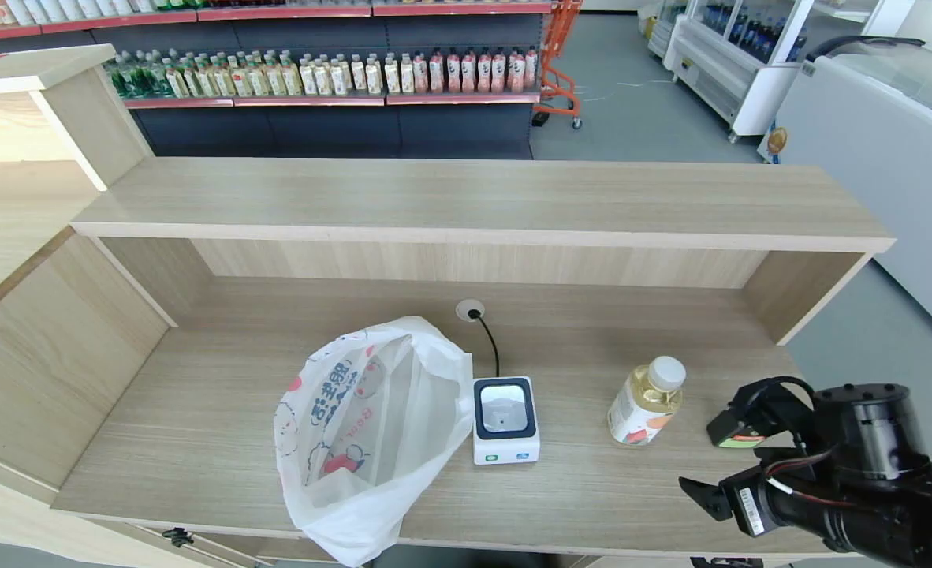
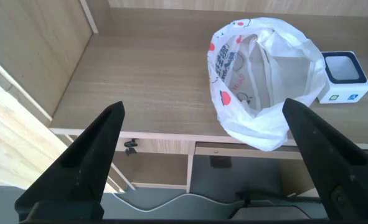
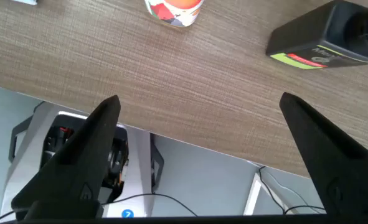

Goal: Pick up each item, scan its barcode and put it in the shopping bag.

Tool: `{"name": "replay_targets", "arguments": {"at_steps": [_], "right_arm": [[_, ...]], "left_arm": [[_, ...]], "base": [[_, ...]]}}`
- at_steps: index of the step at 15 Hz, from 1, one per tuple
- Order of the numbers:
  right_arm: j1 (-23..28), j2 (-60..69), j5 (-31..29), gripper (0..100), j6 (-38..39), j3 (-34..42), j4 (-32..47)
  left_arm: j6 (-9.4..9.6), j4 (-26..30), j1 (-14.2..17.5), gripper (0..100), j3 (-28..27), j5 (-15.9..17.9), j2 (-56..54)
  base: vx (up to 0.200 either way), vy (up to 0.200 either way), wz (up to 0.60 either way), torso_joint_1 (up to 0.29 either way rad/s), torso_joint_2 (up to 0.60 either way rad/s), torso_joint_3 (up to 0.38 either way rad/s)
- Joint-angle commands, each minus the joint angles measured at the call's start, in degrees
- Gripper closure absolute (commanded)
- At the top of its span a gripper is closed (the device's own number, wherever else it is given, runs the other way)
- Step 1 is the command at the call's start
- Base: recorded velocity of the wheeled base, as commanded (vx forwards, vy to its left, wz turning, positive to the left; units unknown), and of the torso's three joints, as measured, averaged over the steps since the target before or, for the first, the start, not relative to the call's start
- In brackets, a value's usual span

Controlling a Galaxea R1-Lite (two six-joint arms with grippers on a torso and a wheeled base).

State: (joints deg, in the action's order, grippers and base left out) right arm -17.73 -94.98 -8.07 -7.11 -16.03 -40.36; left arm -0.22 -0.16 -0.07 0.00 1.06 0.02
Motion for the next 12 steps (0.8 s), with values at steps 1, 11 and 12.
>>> {"name": "replay_targets", "arguments": {"at_steps": [1, 11, 12], "right_arm": [[-0.64, -5.66, -0.02, 0, 0.08, -0.32, -1.03], [-0.82, -16.2, -0.28, 0, 1.48, -2.07, -19.84], [-0.82, -17.35, -0.28, 0, 1.48, -2.78, -21.16]], "left_arm": [[-0.04, -0.02, -0.01, 0, 0.0, -0.01, -0.02], [-0.04, -0.02, -0.01, 0, 0.0, -0.01, -0.02], [-0.04, -0.02, -0.01, 0, 0.0, -0.01, -0.02]], "base": [[0.0, 0.0, 0.0, 0.0, 0.0, 0.0], [0.0, 0.0, 0.0, 0.0, 0.0, 0.0], [0.0, 0.0, 0.0, 0.0, 0.0, 0.0]]}}
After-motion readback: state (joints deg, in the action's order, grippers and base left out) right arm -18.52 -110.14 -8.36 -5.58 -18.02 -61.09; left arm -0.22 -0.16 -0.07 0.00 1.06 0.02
